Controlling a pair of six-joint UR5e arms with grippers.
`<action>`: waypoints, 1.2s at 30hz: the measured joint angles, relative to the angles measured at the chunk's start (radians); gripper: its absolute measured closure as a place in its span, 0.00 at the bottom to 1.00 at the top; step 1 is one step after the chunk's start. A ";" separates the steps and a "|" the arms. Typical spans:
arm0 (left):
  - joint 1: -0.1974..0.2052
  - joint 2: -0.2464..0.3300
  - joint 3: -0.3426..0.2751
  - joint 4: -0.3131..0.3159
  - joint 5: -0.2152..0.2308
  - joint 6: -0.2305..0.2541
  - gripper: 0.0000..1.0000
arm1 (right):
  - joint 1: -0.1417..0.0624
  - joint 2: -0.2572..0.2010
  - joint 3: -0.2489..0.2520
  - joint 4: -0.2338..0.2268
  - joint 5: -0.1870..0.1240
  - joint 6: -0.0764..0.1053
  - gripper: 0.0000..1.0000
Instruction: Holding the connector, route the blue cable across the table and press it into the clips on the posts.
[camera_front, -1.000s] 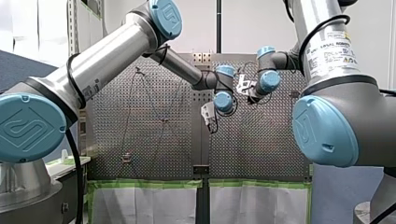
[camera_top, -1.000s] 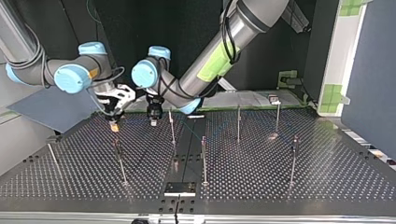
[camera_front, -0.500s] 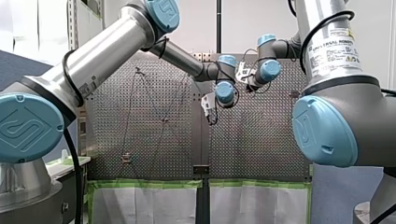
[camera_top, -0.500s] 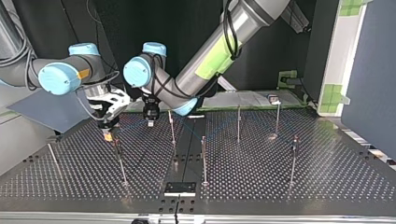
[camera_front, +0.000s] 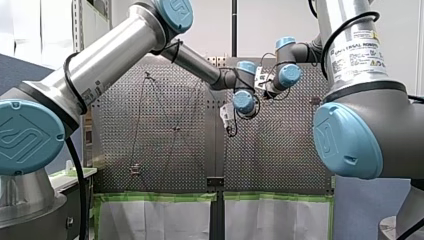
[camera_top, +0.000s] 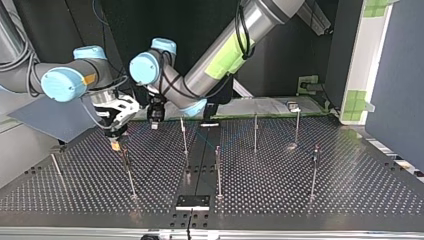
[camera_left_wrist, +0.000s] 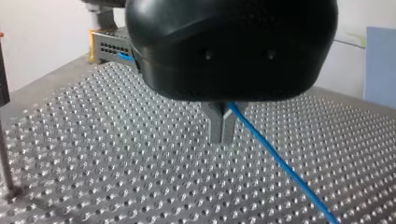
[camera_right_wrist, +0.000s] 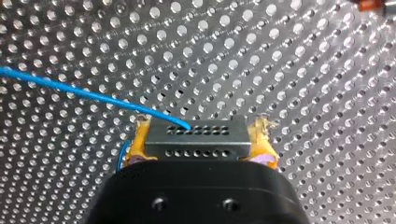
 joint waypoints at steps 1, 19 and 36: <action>0.002 0.000 -0.010 0.009 0.010 -0.004 1.00 | 0.001 0.001 0.000 0.000 0.000 0.000 1.00; 0.011 -0.001 -0.091 0.059 0.041 -0.025 1.00 | 0.022 0.009 0.034 -0.002 0.006 -0.002 1.00; -0.003 -0.002 -0.092 0.097 0.092 -0.036 1.00 | 0.016 0.012 0.046 -0.003 0.015 0.000 1.00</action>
